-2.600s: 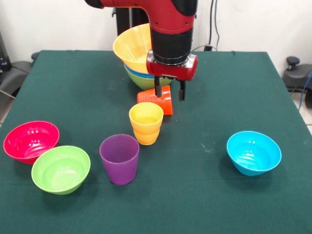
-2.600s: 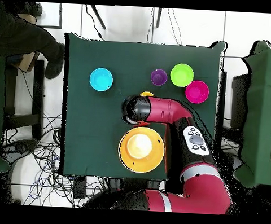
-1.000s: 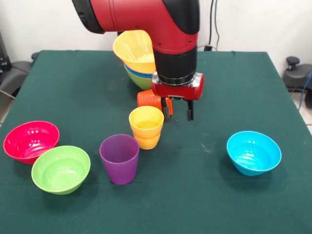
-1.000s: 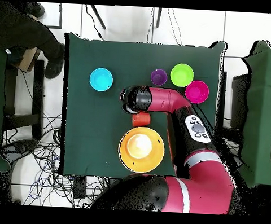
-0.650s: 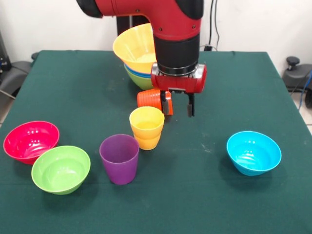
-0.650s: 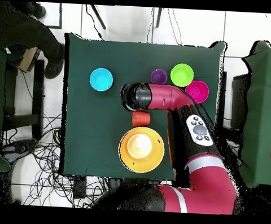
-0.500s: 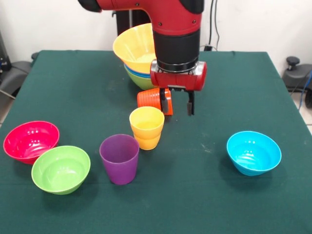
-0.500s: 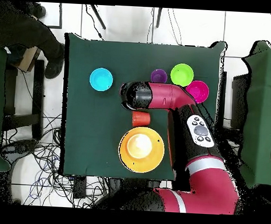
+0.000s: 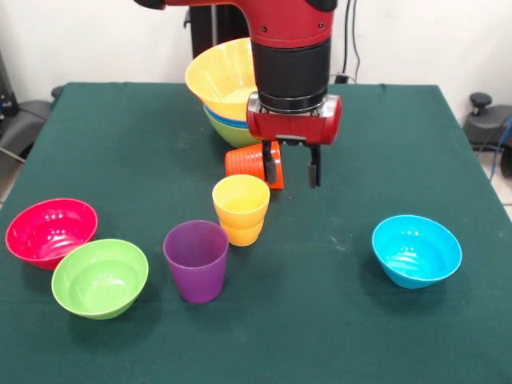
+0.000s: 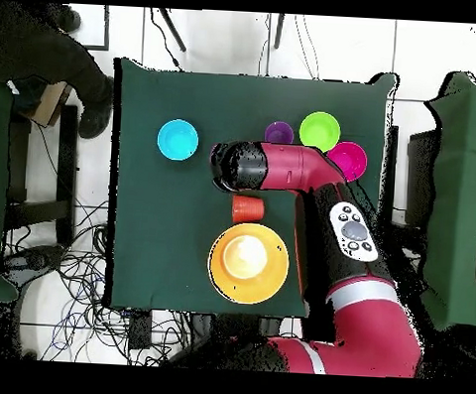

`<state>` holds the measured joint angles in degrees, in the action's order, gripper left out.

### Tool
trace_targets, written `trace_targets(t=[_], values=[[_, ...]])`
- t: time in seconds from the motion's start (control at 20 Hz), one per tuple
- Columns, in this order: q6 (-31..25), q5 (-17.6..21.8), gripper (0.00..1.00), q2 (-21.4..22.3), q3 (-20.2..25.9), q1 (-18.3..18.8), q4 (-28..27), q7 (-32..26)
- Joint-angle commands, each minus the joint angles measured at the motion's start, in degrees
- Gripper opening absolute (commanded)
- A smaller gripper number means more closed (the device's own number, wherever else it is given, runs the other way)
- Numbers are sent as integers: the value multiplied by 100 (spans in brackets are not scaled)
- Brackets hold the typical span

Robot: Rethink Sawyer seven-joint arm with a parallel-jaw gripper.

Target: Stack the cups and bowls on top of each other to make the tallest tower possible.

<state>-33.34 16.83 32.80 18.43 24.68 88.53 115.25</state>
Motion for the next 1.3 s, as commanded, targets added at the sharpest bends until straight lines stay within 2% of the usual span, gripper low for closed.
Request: trace_targets(t=[0.05, 0.9, 1.3], values=[[-610, 359, 100, -336, 388, 45, -165, -963], [-1041, 325, 100, -215, 439, 40, -463, -1111], [-1014, 396, 100, -300, 515, 135, -486, -1176]])
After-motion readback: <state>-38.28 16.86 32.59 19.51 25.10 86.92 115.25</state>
